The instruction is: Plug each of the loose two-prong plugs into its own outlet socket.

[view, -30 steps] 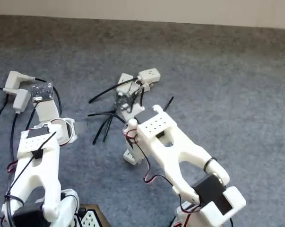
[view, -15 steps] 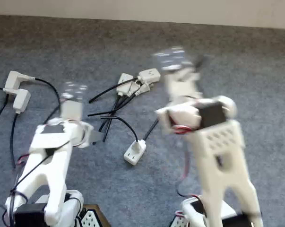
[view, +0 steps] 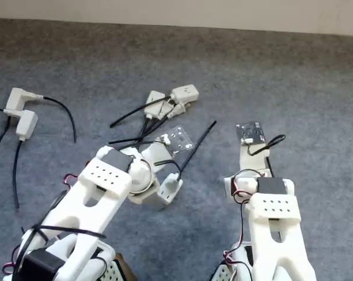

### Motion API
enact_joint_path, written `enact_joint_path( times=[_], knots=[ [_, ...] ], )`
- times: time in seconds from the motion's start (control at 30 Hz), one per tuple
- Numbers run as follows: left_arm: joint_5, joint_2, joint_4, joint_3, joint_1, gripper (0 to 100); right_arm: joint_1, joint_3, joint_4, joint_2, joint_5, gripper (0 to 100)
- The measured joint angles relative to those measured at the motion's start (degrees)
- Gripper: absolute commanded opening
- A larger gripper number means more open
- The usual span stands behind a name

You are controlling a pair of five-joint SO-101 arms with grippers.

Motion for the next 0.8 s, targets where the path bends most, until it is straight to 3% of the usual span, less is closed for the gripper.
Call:
enact_joint_path(
  times=[0.2,0.5,0.73,0.8],
  knots=[
    [1.4,0.0,-2.3,-1.4,2.5,37,-0.6,1.6,-2.5,0.0,0.0,16.2],
    [5.0,8.8,-14.9,2.5,7.9,37,-3.2,1.6,-2.5,0.0,0.0,16.2],
    [5.3,18.7,-17.2,-0.4,6.5,9,-3.2,1.6,-2.5,0.0,0.0,16.2],
    [5.3,19.1,-16.6,-1.8,6.6,6,-3.2,1.9,-2.5,0.0,0.0,16.2]
  ],
)
